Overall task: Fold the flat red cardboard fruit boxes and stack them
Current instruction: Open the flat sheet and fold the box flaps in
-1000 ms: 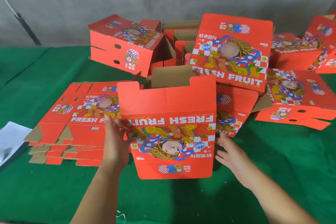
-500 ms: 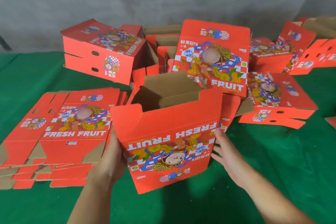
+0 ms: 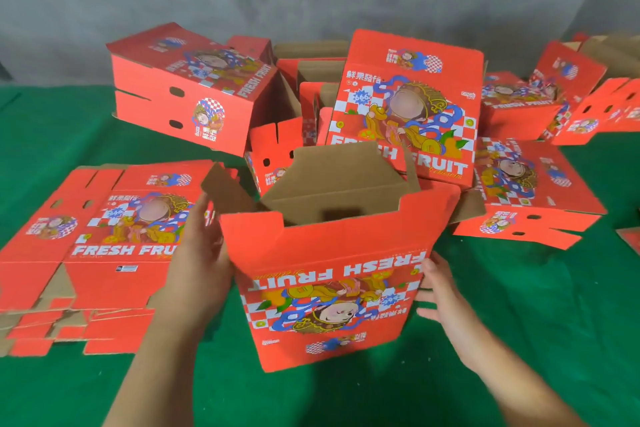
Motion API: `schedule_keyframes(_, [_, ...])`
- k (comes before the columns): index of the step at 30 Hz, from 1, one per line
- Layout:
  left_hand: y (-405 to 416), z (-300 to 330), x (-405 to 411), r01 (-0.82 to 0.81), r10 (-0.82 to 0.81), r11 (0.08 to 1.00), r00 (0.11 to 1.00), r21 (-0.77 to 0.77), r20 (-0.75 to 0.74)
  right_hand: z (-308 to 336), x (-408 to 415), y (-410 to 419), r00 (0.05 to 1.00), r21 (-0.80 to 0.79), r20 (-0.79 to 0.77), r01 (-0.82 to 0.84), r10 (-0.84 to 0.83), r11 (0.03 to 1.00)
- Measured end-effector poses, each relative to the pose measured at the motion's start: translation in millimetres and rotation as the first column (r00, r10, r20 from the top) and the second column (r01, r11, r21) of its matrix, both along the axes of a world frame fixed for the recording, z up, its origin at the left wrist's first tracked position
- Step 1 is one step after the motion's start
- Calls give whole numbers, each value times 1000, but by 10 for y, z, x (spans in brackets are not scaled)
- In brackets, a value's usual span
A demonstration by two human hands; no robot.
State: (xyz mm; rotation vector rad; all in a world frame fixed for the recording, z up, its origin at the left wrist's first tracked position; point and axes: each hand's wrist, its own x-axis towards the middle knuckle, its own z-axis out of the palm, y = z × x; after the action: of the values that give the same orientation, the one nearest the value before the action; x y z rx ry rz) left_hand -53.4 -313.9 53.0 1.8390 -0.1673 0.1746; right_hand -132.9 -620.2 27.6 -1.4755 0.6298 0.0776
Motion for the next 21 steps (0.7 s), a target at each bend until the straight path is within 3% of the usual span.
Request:
schedule_keyframes(2, [-46, 6, -60, -41, 43, 995, 999, -88, 28, 6, -21, -19, 1000, -52, 16, 7, -6, 999])
schedule_keyframes(4, [-58, -28, -92, -34, 44, 989, 996, -147, 71, -122, -146, -92, 986, -126, 103, -121, 134, 985])
schedule_keyframes(6, [-62, -44, -106, -29, 30, 1000, 992, -12, 123, -201, -286, -112, 947, -252, 148, -243, 285, 937])
schedule_keyframes(8, [-41, -31, -123, 16, -41, 976, 993, 218, 111, -298, -336, -136, 914, -419, 277, -161, 295, 894])
schedule_keyframes(12, [181, 180, -36, 223, -226, 903, 974, 367, -36, -83, -246, -157, 791, -557, 518, 21, 327, 830])
schedule_keyframes(16, [243, 216, -64, 252, -243, 946, 968, 204, -69, 151, -140, -267, 801, -446, 474, -140, 366, 884])
schedule_keyframes(18, [137, 129, -149, 132, -130, 991, 976, 1, -176, 129, -134, -210, 833, -443, 407, -179, 375, 878])
schedule_keyframes(21, [-3, 48, -218, -34, -68, 958, 937, -284, -342, 41, -157, -59, 874, -517, 338, -138, 350, 845])
